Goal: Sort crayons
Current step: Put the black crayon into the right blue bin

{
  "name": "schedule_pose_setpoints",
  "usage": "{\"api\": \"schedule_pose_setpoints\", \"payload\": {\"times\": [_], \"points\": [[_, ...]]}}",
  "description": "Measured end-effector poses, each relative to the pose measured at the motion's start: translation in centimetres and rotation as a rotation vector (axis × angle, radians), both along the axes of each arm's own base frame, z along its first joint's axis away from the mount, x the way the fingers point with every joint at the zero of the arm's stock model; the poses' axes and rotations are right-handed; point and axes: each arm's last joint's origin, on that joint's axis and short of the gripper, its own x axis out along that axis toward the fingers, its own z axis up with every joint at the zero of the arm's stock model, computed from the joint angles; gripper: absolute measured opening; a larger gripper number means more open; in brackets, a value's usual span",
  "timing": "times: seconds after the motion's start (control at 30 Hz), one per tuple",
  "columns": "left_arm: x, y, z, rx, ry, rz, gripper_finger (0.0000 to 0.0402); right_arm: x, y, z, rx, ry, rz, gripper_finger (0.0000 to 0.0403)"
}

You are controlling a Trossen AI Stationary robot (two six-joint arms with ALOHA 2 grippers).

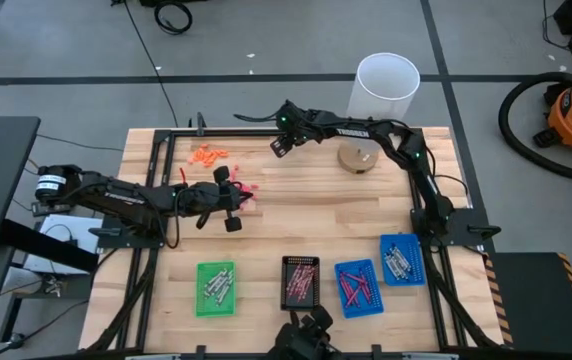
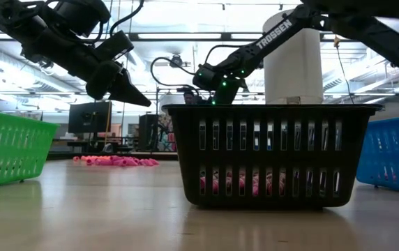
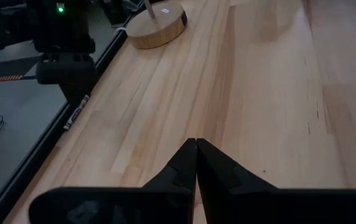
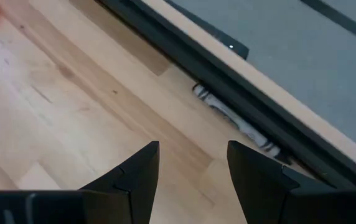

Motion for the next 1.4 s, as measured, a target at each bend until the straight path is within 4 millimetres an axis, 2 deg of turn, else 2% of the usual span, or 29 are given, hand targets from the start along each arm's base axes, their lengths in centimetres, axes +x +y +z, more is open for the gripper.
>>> {"api": "schedule_pose_setpoints", "payload": {"times": [0.3, 0.77, 0.9, 1.07, 1.4], "points": [[0.0, 0.0, 0.0, 0.002, -0.003, -0.001, 0.0018, -0.9, -1.2, 0.0, 0.016, 0.0, -0.039, 0.0198], [0.1, 0.0, 0.1, 0.009, -0.009, -0.004, 0.0018, -0.7, -1.2, 0.0, 0.013, -0.018, -0.049, 0.0198], [0.1, 0.0, 0.1, 0.009, -0.011, -0.004, 0.0018, -0.5, -1.2, -0.8, 0.051, -0.027, -0.029, 0.0197], [0.2, 0.0, 0.4, 0.012, -0.039, -0.004, 0.0018, -0.2, -1.4, 0.3, 0.021, -0.053, -0.033, 0.019], [0.4, 0.1, 1.0, 0.074, -0.08, -0.028, 0.0018, 0.0, -1.3, 0.4, 0.046, -0.066, 0.002, 0.0174]]}}
